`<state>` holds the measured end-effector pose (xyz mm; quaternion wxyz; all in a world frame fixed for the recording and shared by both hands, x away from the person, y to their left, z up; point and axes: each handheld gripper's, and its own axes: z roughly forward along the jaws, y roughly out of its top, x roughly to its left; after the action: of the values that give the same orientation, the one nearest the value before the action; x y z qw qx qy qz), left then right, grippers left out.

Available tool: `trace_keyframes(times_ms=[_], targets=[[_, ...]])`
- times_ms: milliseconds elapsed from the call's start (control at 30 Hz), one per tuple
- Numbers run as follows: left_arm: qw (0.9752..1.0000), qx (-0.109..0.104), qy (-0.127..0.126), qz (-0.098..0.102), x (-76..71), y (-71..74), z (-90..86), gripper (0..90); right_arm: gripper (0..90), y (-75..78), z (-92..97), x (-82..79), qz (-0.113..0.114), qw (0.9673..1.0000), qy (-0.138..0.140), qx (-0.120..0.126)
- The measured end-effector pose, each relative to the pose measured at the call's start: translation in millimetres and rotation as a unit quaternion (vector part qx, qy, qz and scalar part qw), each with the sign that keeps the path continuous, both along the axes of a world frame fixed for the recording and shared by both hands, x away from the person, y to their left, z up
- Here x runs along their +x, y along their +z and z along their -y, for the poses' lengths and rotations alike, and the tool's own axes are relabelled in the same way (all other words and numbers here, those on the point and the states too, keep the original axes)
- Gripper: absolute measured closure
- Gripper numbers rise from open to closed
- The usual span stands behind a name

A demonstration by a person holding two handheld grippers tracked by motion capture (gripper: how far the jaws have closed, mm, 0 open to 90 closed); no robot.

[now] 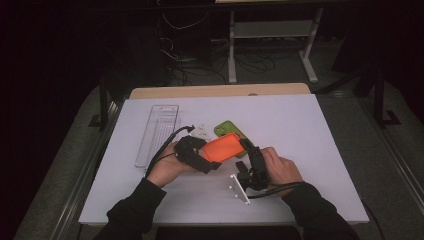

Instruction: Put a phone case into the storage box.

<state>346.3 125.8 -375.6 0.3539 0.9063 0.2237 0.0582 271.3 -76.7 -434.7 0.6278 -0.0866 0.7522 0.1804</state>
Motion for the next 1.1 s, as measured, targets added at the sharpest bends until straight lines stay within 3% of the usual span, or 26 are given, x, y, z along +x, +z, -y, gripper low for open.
trace_keyframes(times_ms=[200,267,467,500,633,933,1100], targets=[[1.0000,-0.001,-0.001,-0.001,0.2,0.1,-1.1,15.8,3.2,-0.2,-11.1,1.9,0.021,0.9995,0.005,-0.022],[1.0000,-0.004,0.003,-0.004,-0.3,0.2,-1.2,15.8,5.8,-1.3,-14.5,2.1,0.022,0.9997,0.005,-0.010],[1.0000,-0.003,0.000,-0.004,-0.4,0.4,-1.7,15.8,18.6,-4.1,-18.3,0.3,0.041,0.9991,0.013,-0.005],[0.9999,-0.010,0.005,-0.005,-1.0,-0.4,-0.8,15.8,20.9,-4.5,-18.3,0.0,0.042,0.9990,0.012,-0.008],[1.0000,0.000,-0.004,-0.003,-0.9,-0.2,-1.1,15.8,31.3,-5.7,-18.2,-0.8,0.044,0.9986,0.016,-0.025],[1.0000,0.002,-0.004,-0.002,-1.7,0.0,-0.8,15.8,55.2,-8.2,-19.0,-2.8,0.024,0.9991,0.013,-0.032],[1.0000,0.002,-0.005,-0.001,-1.7,0.1,-1.0,15.8,62.8,-9.5,-20.7,-4.3,0.014,0.9989,0.010,-0.043]])
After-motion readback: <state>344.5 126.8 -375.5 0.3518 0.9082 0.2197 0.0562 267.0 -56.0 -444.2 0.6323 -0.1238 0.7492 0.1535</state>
